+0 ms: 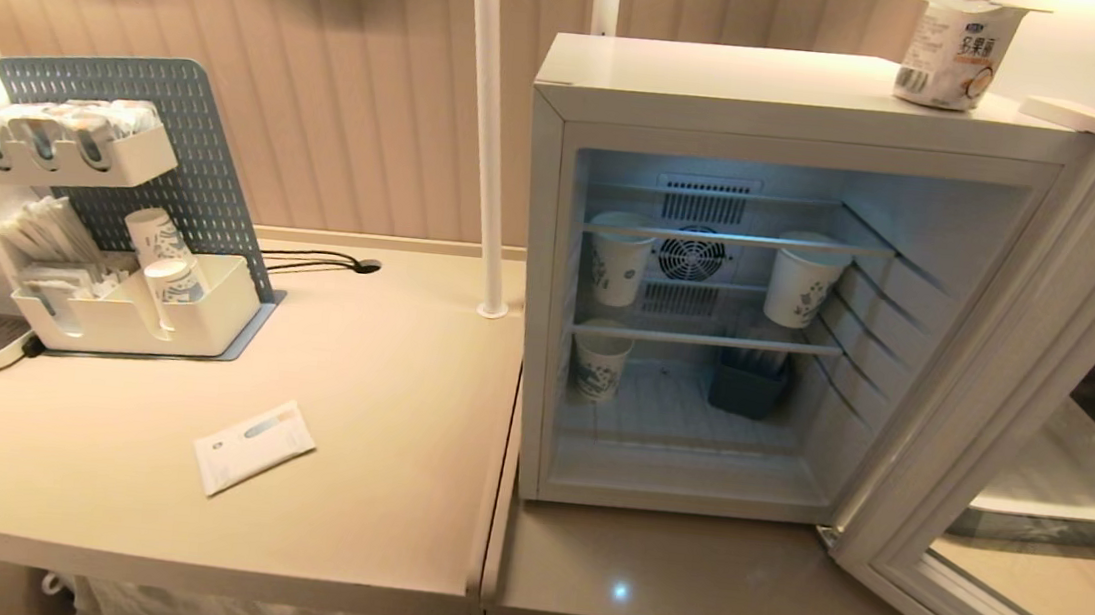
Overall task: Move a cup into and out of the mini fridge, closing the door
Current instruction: Close the freezer door
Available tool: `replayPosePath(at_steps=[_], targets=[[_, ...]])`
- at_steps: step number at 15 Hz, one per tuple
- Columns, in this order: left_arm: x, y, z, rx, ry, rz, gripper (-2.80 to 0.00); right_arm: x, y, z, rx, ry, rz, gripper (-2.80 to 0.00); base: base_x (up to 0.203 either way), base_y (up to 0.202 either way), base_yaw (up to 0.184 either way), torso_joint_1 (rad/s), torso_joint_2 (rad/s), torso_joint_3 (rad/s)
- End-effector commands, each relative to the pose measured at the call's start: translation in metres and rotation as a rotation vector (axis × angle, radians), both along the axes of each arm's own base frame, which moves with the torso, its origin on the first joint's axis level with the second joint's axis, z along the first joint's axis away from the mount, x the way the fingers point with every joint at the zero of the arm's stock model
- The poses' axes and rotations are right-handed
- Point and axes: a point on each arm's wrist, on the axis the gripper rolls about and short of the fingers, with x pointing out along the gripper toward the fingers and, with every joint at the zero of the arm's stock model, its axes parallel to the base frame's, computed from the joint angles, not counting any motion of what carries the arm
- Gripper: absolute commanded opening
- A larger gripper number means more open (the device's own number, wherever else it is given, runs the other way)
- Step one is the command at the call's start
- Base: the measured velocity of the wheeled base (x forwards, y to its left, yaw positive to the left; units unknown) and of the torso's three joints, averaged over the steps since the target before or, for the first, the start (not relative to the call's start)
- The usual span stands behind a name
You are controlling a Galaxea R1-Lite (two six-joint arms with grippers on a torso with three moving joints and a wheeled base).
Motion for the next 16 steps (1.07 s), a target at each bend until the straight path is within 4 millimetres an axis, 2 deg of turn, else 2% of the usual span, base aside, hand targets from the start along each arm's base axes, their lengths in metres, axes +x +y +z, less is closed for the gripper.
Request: replayPosePath(at_steps=[1, 5, 7, 10, 16], targets=[[0.000, 0.000, 0.000, -0.001, 0.002, 0.001, -2.80, 0.002, -0.002, -0.020, -0.020, -0.111, -0.086, -2.80, 0.000, 0.000, 0.000, 0.000, 0.00, 0.000], [0.000, 0.000, 0.000, -0.002, 0.000, 0.001, -2.80, 0.027, -0.004, -0.062, -0.128, -0.131, -0.170, -2.80, 0.000, 0.000, 0.000, 0.000, 0.00, 0.000], [0.000, 0.000, 0.000, 0.000, 0.000, 0.001, -2.80, 0.026, -0.003, -0.063, -0.136, -0.093, -0.157, -2.80, 0.000, 0.000, 0.000, 0.000, 0.00, 0.000], [0.000, 0.000, 0.000, 0.000, 0.002, 0.001, -2.80, 0.021, -0.001, -0.070, -0.224, 0.059, -0.017, -2.80, 0.000, 0.000, 0.000, 0.000, 0.00, 0.000], [0.000, 0.000, 0.000, 0.002, 0.002, 0.001, -2.80, 0.020, -0.001, -0.072, -0.190, 0.080, -0.023, -2.80, 0.000, 0.000, 0.000, 0.000, 0.00, 0.000]])
